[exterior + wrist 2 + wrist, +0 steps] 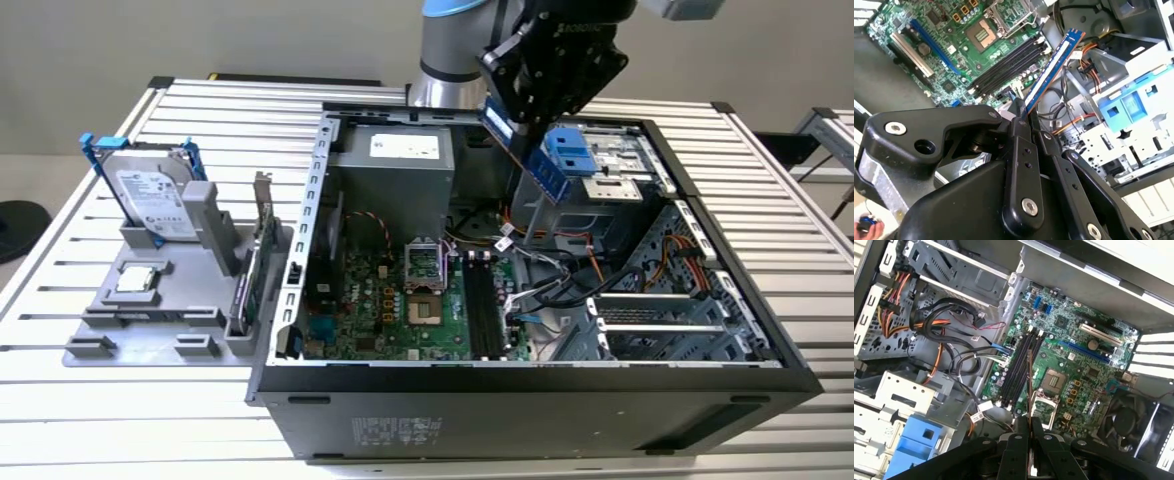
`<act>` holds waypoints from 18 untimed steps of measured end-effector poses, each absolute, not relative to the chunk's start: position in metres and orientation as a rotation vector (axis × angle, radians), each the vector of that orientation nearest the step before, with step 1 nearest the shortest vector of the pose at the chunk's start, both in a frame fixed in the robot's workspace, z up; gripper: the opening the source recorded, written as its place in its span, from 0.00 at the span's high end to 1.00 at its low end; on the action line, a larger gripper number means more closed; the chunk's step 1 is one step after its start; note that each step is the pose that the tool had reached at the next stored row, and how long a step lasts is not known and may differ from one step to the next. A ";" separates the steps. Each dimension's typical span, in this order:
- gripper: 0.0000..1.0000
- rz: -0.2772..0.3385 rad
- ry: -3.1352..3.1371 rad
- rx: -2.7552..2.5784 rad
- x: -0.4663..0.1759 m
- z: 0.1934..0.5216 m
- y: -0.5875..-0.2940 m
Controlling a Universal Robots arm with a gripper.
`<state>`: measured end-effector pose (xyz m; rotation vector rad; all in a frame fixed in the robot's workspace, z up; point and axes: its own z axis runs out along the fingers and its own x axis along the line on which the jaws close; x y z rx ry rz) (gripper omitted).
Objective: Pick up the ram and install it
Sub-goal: 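Insert the ram into the slot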
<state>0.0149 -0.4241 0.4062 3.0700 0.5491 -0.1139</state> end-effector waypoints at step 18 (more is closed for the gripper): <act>1.00 -0.117 0.219 3.119 0.015 0.406 -0.424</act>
